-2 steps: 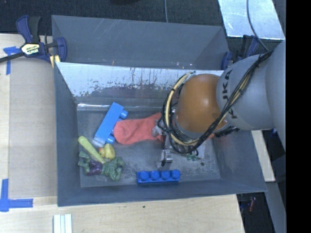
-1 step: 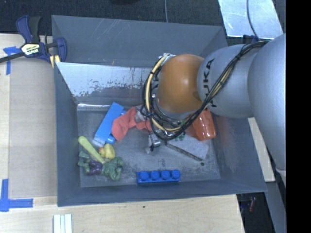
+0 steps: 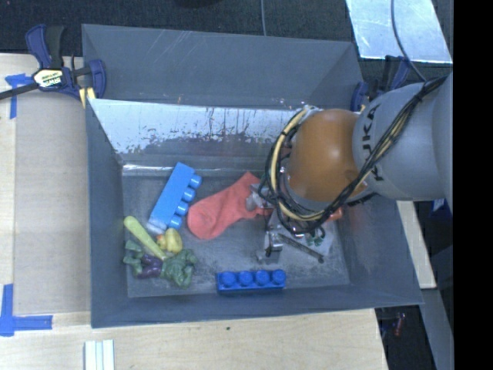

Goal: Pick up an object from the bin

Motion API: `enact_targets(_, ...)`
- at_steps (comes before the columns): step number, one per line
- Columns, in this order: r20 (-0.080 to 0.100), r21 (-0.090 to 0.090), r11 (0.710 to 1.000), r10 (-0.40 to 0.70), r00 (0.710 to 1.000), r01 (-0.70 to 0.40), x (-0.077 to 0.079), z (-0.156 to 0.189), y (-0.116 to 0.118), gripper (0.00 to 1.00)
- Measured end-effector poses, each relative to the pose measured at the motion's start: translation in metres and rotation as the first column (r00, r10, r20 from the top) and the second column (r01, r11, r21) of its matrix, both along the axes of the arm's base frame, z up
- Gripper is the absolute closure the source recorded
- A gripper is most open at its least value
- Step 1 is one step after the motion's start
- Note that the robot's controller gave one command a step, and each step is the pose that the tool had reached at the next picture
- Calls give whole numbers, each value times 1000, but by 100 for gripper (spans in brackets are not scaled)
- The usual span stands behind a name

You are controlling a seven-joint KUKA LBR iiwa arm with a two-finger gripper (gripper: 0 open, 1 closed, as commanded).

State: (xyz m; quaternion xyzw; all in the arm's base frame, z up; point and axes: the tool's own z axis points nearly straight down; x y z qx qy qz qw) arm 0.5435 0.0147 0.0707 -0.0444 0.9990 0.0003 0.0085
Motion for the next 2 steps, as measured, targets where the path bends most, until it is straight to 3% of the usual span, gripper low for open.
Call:
enact_targets(1,15,-9,871,491,871,-491,84,1,-27,100)
enact_targets(2,15,-8,872,490,872,-490,84,1,-26,100)
